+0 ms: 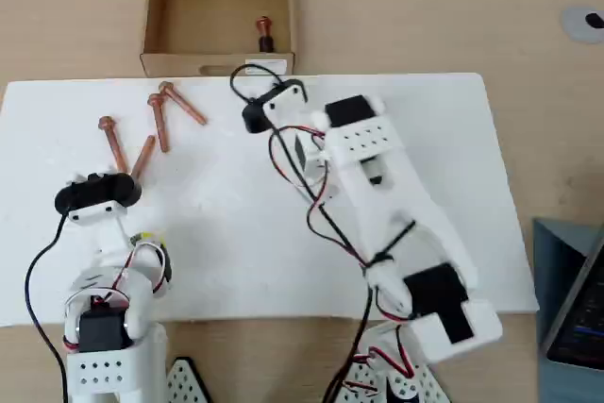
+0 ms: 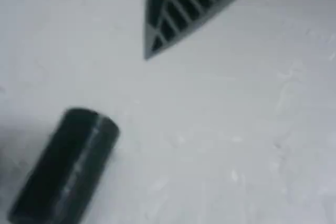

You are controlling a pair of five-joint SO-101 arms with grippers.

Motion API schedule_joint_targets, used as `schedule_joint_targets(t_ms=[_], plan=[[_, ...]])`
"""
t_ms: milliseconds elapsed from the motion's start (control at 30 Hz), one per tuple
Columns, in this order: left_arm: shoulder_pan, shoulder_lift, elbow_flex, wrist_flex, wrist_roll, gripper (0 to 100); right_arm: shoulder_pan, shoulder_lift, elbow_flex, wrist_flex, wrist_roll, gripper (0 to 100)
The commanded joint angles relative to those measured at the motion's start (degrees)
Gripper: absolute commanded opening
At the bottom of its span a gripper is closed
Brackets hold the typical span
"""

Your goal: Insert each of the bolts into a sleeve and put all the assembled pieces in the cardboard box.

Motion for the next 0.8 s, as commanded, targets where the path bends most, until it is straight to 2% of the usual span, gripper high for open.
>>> schedule_joint_targets(t_ms=[0,433,767], plan=[[-0.44,-0.4,-0.26,-1.05,0.0,0,-1.27,2.77,-5.41,-0.53,-0.44,26.4],[-0.44,-0.4,-0.26,-1.05,0.0,0,-1.8,16.92,-15.6,-0.53,-0.53,26.3],[-0.44,-0.4,-0.26,-1.05,0.0,0,-1.8,21.41,-17.36,-0.09,-1.93,26.3]])
